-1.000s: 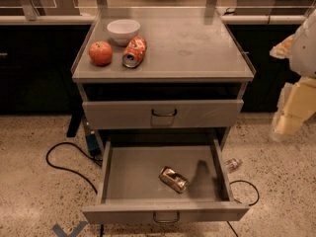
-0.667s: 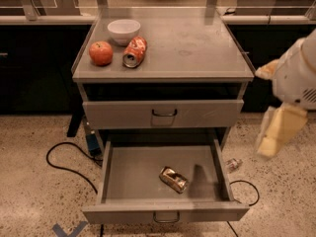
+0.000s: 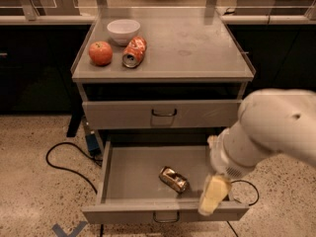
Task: Pick orange can from middle drawer and place on counter
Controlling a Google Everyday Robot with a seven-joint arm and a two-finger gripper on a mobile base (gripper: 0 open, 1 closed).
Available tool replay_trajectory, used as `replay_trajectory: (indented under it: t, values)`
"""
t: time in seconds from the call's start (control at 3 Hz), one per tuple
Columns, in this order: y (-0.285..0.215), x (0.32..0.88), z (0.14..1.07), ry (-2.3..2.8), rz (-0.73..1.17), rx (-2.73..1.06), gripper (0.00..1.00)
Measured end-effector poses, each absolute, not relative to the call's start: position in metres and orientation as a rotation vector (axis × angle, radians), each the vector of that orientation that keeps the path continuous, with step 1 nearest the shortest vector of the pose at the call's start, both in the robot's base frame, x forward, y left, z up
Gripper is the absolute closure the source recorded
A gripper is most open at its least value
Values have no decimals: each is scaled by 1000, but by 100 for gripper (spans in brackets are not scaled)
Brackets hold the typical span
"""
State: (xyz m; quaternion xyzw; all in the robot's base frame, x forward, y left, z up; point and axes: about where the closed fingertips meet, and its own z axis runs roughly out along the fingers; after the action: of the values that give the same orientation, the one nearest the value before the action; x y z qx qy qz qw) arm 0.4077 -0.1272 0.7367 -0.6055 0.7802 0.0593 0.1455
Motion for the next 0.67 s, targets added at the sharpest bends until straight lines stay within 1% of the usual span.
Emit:
replay_trajectory:
  t: [0.33, 0.67]
  values:
    - [-115, 378, 645, 2348, 244, -1823, 0]
    - [-119, 369, 635, 2378, 255, -1825, 0]
